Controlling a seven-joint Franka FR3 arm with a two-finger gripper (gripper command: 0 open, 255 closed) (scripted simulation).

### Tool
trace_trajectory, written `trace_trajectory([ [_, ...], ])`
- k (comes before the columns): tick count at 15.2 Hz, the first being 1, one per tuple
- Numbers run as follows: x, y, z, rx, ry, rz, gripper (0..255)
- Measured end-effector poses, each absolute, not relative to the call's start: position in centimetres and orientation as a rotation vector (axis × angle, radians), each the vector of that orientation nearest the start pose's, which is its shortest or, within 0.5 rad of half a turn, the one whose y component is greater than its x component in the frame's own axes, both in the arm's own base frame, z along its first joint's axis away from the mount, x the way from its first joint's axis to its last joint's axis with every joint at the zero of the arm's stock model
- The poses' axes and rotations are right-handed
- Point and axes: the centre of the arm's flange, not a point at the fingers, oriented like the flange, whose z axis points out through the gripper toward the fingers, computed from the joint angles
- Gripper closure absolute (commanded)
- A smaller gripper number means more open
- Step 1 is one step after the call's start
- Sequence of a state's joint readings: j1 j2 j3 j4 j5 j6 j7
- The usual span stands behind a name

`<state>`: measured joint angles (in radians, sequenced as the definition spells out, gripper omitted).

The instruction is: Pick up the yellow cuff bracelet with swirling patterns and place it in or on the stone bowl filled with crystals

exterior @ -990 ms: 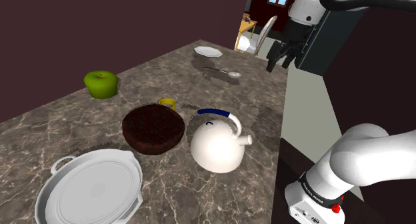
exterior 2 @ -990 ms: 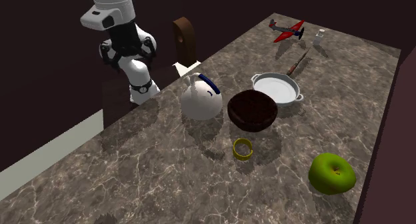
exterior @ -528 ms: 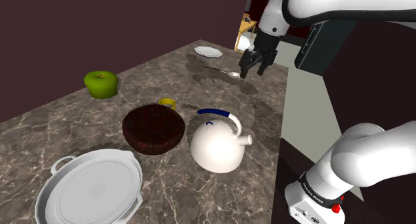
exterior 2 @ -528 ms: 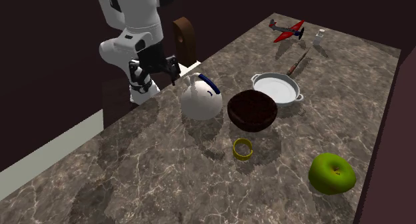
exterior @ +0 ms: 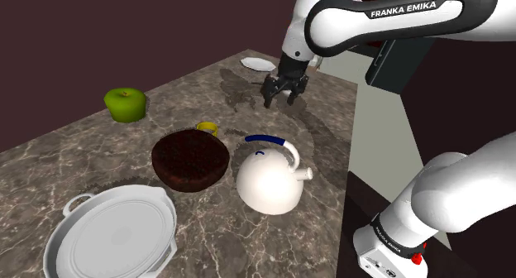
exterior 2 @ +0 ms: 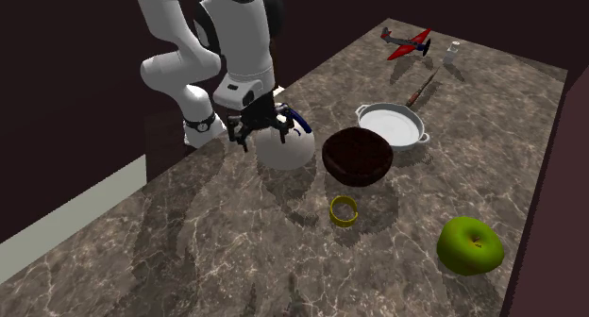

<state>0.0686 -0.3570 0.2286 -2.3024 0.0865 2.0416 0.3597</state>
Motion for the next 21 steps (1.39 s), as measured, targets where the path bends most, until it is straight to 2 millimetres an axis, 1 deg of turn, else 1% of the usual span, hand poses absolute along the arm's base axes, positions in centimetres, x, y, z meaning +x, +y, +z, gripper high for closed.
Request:
trace_trajectory([
  [2,44.7,15.7,48.0,-3.098,0.178,-0.135,0],
  [3,45.5,16.8,47.5,-3.093,0.181,-0.137,0],
  [5,47.2,18.2,46.5,-3.085,0.189,-0.140,0],
  [7,48.1,20.0,45.0,-3.076,0.197,-0.142,0],
  [9,49.8,21.9,43.9,-3.067,0.205,-0.145,0],
  [12,52.1,24.0,42.2,-3.054,0.217,-0.149,0],
  [14,54.1,25.4,41.1,-3.045,0.226,-0.151,0],
  [18,57.1,28.9,38.7,-3.027,0.240,-0.156,0],
  [20,58.4,30.5,37.6,-3.018,0.248,-0.158,0],
  [21,58.8,31.0,37.1,-3.016,0.250,-0.159,0],
])
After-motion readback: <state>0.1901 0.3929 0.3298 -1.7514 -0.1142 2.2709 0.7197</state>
